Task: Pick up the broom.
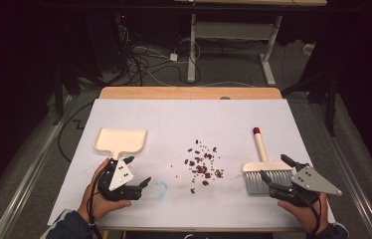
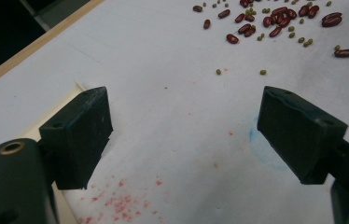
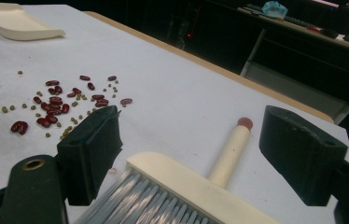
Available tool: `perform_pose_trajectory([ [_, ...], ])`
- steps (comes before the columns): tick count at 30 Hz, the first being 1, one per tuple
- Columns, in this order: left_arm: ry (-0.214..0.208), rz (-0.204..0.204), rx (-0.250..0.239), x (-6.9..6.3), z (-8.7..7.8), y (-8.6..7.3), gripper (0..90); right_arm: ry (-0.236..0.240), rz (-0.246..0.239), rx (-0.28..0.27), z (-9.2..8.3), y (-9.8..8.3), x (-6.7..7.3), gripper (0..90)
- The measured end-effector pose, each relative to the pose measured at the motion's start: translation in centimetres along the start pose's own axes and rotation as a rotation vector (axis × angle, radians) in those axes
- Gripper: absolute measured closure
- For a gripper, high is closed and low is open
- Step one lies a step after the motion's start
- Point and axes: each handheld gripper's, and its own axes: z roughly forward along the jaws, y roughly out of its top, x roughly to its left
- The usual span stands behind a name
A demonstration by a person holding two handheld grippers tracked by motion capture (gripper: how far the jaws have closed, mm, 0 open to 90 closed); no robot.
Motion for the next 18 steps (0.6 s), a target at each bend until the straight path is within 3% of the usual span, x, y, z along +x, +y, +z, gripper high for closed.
perform_pose_trajectory([
  [6,-0.003,0.003,0.000,-0.2,-0.1,0.0,17.2,0.000,0.001,-0.003,-0.2,0.1,0.0,21.1],
  [12,-0.005,-0.001,0.004,-0.2,-0.2,-0.2,17.5,-0.006,-0.003,0.027,0.5,0.6,0.0,21.7],
  [15,-0.005,-0.002,0.005,-0.3,-0.3,-0.2,17.6,-0.024,-0.004,0.060,0.9,0.9,-0.2,21.8],
  [18,-0.010,0.001,0.012,-0.4,-0.1,-0.1,17.8,-0.039,0.025,0.124,2.0,2.0,-1.2,22.0],
])
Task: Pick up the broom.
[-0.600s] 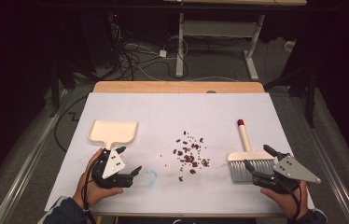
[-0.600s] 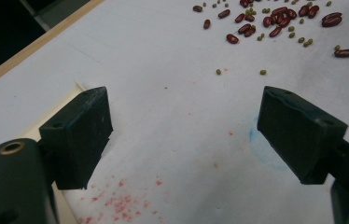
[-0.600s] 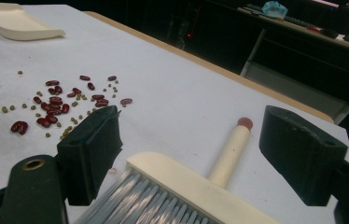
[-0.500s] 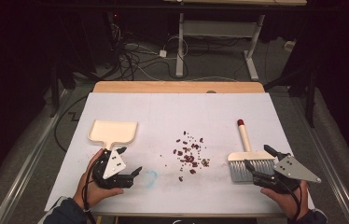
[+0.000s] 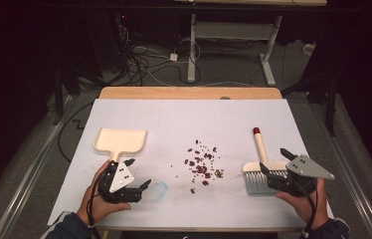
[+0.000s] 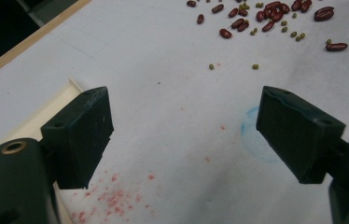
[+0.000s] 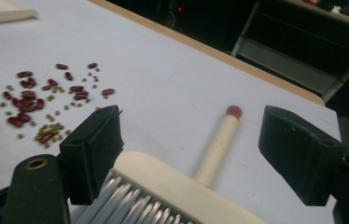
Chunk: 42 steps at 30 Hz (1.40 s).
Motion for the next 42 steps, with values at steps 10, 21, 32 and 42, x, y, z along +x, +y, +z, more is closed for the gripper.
perform_pose_trajectory([
  [10,-0.024,0.005,0.023,-0.1,0.4,0.0,18.0,0.038,0.199,0.344,6.6,2.9,-4.4,27.0],
  [21,-0.033,0.005,0.030,0.0,0.4,-0.2,18.0,0.038,0.287,0.626,13.9,0.5,-5.5,44.8],
  [32,-0.035,0.014,0.043,-0.2,0.6,-0.1,18.2,0.026,0.257,0.613,14.1,0.7,-5.1,61.5],
  [42,-0.040,0.015,0.047,-0.3,0.6,-0.1,18.5,0.023,0.214,0.594,14.5,0.9,-4.4,69.9],
])
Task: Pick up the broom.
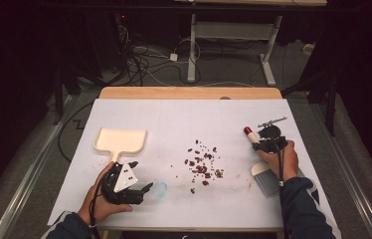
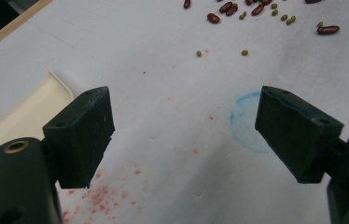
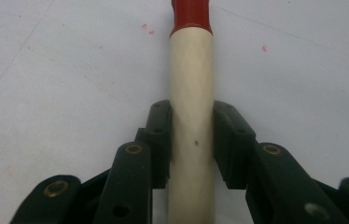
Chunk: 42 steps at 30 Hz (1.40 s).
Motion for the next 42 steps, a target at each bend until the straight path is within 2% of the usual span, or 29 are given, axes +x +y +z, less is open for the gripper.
perform_pose_trajectory([
  [4,-0.001,-0.001,0.000,0.0,0.0,0.0,18.5,0.025,0.003,-0.021,-0.1,-0.2,-0.3,70.0],
  [7,0.002,-0.001,-0.004,0.0,-0.2,0.0,18.6,0.046,0.002,-0.072,-0.7,-0.4,-0.5,70.0],
  [16,0.006,-0.005,-0.010,0.0,-0.2,0.1,18.6,0.082,0.018,-0.275,-4.9,-1.4,-1.1,70.3],
  [21,0.004,-0.007,-0.012,0.0,-0.3,0.2,18.6,0.104,-0.002,-0.375,-7.0,-2.2,-0.8,70.3],
  [27,-0.023,-0.042,-0.046,-0.1,-0.3,0.6,19.0,0.122,-0.024,-0.473,-9.3,-2.8,0.0,70.4],
  [29,-0.034,-0.047,-0.062,-0.2,-0.3,1.1,19.0,0.121,-0.024,-0.484,-9.7,-2.9,0.1,70.4],
  [30,-0.058,-0.055,-0.084,-0.5,-0.3,1.9,19.3,0.130,-0.033,-0.508,-10.3,-3.1,0.5,70.4],
  [32,-0.068,-0.057,-0.092,-0.7,-0.2,2.4,20.2,0.126,-0.039,-0.536,-10.9,-3.3,0.8,70.4],
  [34,-0.090,-0.062,-0.110,-1.3,0.1,3.5,20.6,0.131,-0.047,-0.559,-11.6,-3.4,1.3,70.4],
  [35,-0.122,-0.059,-0.124,-2.1,0.6,4.8,20.8,0.129,-0.043,-0.579,-11.9,-3.5,1.5,70.4],
  [37,-0.153,-0.039,-0.135,-3.2,1.2,6.3,21.5,0.137,-0.057,-0.605,-12.7,-3.5,2.2,70.4],
  [38,-0.153,-0.039,-0.135,-3.2,1.2,6.3,21.5,0.133,-0.061,-0.625,-13.1,-3.6,2.7,70.3],
  [39,-0.190,-0.023,-0.156,-4.4,1.9,8.0,21.6,0.127,-0.070,-0.633,-13.6,-3.5,3.3,70.3],
  [40,-0.190,-0.023,-0.156,-4.4,1.9,8.0,21.8,0.126,-0.086,-0.645,-13.9,-3.5,3.8,70.3],
  [42,-0.226,-0.007,-0.178,-5.8,2.6,9.8,22.4,0.127,-0.089,-0.680,-14.4,-3.4,4.9,70.3],
])
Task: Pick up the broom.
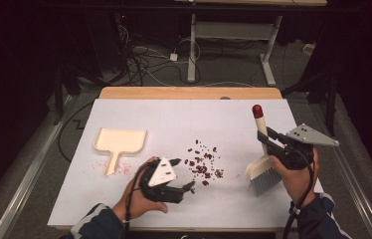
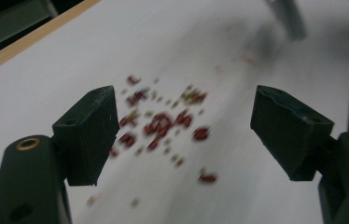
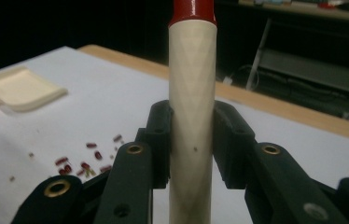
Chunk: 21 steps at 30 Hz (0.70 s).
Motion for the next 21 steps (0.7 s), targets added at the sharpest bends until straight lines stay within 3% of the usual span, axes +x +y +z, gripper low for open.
perform_pose_trajectory([
  [1,-0.035,0.016,-0.022,-1.2,1.4,1.6,22.4,0.006,-0.006,-0.007,-0.1,0.2,0.5,70.3],
  [2,-0.035,0.016,-0.022,-1.2,1.4,1.6,22.9,0.005,-0.004,-0.029,-0.2,0.3,1.0,70.3],
  [4,-0.069,0.020,-0.046,-2.6,3.5,3.6,23.2,0.024,-0.006,-0.049,-0.2,0.6,2.1,70.3],
  [6,-0.074,0.017,-0.055,-3.0,4.2,4.1,24.2,0.025,-0.013,-0.064,-0.2,0.6,2.6,70.2],
  [8,-0.076,0.002,-0.075,-3.7,5.8,5.4,25.0,0.029,-0.029,-0.097,-0.3,0.8,4.2,70.2],
  [13,-0.078,-0.060,-0.078,-3.5,7.6,6.0,33.3,0.057,-0.026,-0.127,-0.4,0.9,6.1,70.2],
  [18,-0.115,-0.063,-0.073,-2.9,7.6,5.6,49.5,0.069,-0.053,-0.147,-0.7,1.0,6.9,70.1],
  [21,-0.130,-0.067,-0.077,-2.6,7.4,5.5,59.0,0.078,-0.038,-0.152,-1.0,1.1,6.8,70.0],
])
